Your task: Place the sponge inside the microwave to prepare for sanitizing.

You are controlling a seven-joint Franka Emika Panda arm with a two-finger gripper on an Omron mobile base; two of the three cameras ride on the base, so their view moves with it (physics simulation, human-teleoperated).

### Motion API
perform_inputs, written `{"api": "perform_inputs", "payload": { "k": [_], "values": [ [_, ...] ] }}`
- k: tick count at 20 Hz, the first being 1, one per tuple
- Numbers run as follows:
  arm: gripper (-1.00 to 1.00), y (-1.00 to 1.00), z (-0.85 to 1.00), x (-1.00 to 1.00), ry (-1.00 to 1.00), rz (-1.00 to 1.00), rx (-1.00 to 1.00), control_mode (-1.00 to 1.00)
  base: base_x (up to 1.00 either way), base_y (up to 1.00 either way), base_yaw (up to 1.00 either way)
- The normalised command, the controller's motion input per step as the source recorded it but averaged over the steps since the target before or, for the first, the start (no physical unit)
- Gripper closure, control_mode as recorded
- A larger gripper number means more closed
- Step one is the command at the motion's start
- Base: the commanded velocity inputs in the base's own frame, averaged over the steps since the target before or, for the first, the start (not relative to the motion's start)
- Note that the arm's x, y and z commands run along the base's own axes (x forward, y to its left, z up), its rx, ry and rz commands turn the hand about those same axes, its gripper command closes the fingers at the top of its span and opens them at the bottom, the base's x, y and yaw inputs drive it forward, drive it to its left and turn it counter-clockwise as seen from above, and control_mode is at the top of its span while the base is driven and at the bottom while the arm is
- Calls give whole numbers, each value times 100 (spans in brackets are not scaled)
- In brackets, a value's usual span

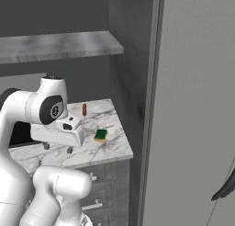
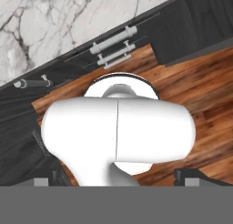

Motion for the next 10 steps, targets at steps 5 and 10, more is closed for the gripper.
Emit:
{"api": "perform_inputs", "payload": {
  "k": [5, 10],
  "values": [
    [-100, 0, 18, 10, -14, 1, -5, -100, 9, 1, 0],
    [-100, 1, 17, 28, -14, 0, -7, -100, 0, 0, 0]
  ]
}}
